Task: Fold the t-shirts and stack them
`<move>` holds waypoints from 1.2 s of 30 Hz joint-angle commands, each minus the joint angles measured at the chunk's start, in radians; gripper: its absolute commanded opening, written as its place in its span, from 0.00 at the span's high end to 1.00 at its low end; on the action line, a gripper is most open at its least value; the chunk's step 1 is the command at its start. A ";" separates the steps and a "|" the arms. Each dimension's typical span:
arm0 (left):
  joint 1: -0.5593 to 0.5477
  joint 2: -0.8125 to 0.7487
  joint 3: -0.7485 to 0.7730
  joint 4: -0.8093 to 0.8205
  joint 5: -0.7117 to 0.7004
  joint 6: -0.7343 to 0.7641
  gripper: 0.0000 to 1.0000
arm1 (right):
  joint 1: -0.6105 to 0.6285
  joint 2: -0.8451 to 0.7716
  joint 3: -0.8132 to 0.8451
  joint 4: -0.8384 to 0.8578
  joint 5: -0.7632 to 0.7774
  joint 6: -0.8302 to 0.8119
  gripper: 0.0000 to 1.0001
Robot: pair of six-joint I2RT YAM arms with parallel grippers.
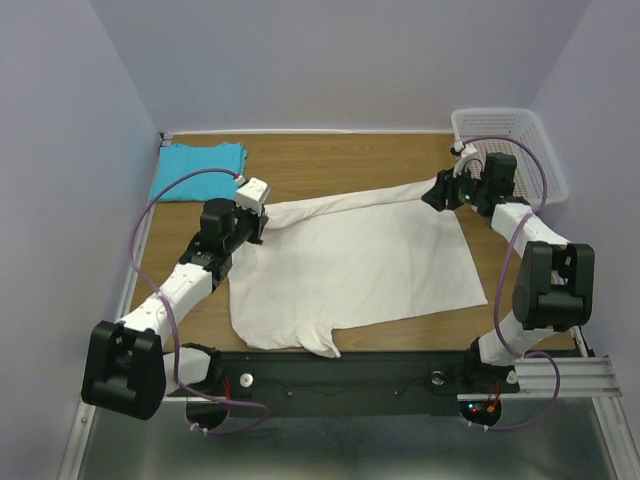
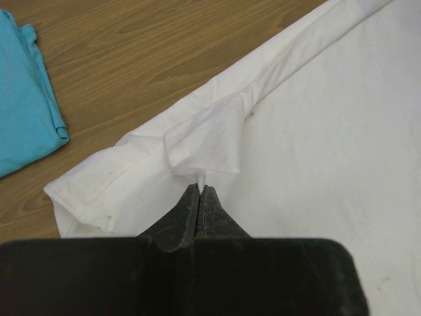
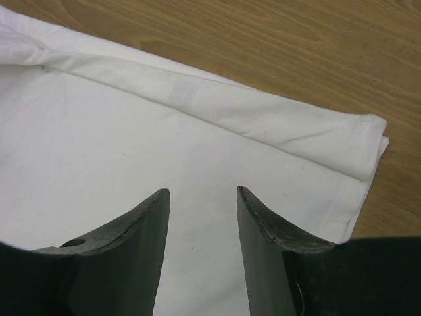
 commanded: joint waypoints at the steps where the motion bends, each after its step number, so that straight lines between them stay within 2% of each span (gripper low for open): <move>1: -0.014 -0.026 -0.004 0.024 0.028 0.012 1.00 | -0.003 -0.048 -0.007 0.022 -0.019 0.020 0.49; 36: -0.069 -0.032 0.008 -0.047 0.021 0.017 1.00 | -0.003 -0.062 -0.073 0.023 -0.007 0.039 0.48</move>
